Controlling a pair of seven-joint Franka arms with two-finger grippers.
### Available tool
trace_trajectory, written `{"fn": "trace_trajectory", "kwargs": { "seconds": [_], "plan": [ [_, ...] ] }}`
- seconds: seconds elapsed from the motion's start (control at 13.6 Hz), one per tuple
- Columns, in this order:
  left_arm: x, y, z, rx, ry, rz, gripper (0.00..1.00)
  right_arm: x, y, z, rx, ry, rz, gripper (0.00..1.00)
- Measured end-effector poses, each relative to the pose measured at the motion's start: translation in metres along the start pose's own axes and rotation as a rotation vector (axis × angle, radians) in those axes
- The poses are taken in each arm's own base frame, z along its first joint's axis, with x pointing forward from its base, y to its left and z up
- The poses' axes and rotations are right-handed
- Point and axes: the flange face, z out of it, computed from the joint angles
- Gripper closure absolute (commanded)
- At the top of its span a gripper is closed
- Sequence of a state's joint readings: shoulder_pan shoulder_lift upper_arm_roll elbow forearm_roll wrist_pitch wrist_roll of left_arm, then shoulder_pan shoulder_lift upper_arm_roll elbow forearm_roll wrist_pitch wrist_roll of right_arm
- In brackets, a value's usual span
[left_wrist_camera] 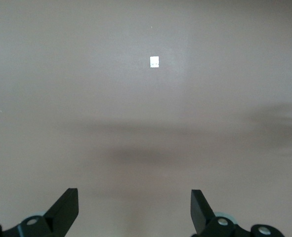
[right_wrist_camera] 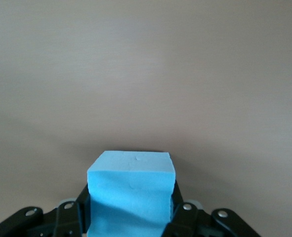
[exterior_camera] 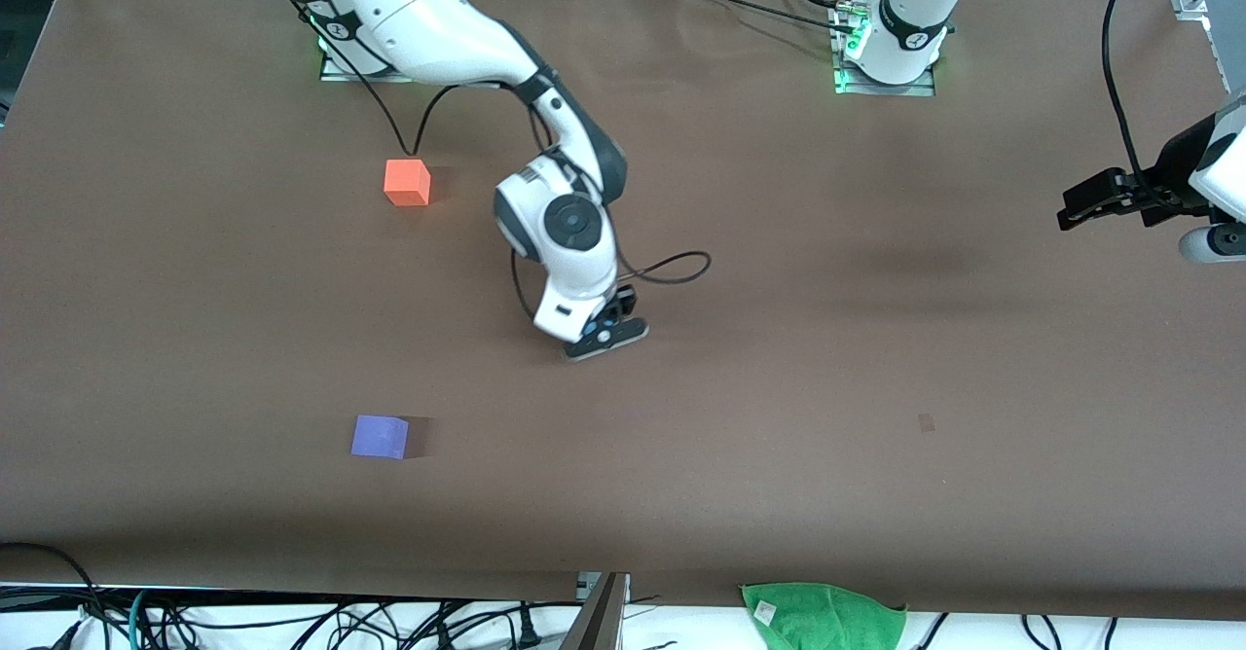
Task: Place blue block between orange and purple blocks
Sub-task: 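Carry the light blue cube with the right gripper toward the orange cube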
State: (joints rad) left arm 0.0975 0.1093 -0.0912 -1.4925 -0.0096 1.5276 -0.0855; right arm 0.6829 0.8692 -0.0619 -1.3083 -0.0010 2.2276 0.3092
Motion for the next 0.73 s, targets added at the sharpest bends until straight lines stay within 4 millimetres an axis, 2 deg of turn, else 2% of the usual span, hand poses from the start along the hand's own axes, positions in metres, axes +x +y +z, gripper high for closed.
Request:
{"fn": "trace_trajectory", "kwargs": {
  "seconds": [0.22,0.37,0.44,0.59,0.73],
  "plan": [
    [0.0,0.0,0.0,0.0,0.0,0.0,0.0,0.017,0.093,-0.031,-0.003,-0.055,0.051,1.0],
    [0.0,0.0,0.0,0.0,0.0,0.0,0.0,0.005,0.164,-0.042,-0.007,-0.097,0.069,1.0],
    [0.0,0.0,0.0,0.0,0.0,0.0,0.0,-0.009,0.199,-0.044,-0.005,-0.116,0.094,1.0],
    [0.0,0.0,0.0,0.0,0.0,0.0,0.0,-0.052,0.252,-0.045,-0.006,-0.103,0.152,1.0],
    [0.0,0.0,0.0,0.0,0.0,0.0,0.0,-0.101,0.281,-0.041,-0.016,-0.078,0.203,1.0]
  ]
}}
